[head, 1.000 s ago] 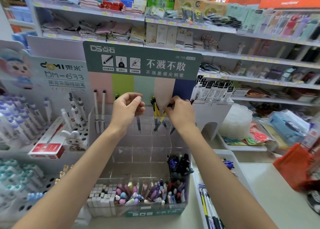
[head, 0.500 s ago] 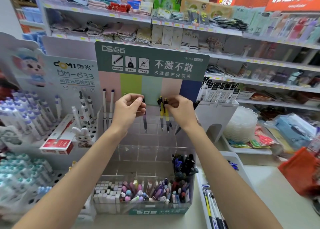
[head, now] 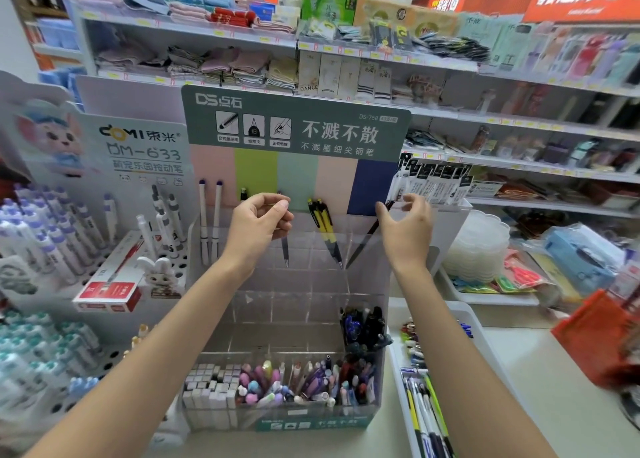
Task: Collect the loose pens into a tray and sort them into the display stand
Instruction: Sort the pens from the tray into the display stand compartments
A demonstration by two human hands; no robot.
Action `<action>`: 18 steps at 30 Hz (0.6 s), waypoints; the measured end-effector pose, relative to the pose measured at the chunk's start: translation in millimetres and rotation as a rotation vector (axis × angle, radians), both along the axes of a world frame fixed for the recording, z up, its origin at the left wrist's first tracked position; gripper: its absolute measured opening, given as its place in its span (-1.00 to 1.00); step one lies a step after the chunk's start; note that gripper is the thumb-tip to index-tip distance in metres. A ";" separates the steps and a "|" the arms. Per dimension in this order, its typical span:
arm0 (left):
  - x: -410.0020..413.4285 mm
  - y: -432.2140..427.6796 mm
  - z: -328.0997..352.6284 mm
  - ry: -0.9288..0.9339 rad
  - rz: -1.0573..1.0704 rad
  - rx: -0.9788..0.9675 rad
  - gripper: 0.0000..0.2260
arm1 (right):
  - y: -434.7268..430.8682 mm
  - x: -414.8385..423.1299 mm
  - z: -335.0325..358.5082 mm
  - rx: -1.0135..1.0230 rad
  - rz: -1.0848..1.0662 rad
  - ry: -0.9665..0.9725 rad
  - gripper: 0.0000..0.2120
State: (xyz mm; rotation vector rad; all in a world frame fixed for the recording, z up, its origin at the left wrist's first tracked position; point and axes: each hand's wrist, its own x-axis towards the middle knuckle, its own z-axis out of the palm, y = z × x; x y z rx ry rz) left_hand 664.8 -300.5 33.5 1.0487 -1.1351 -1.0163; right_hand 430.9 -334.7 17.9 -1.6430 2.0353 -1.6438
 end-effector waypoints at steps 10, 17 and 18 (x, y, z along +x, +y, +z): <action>-17.3 0.8 0.8 -0.008 -0.048 0.013 -0.91 | -3.6 3.3 6.4 0.018 0.102 -0.060 -0.74; -10.6 1.5 -2.1 -0.014 -0.050 0.033 -0.90 | -6.7 16.9 3.4 0.025 0.332 0.151 -0.71; -10.2 2.3 -2.7 -0.020 -0.053 0.036 -0.90 | -8.4 17.7 3.4 0.053 0.327 0.134 -0.76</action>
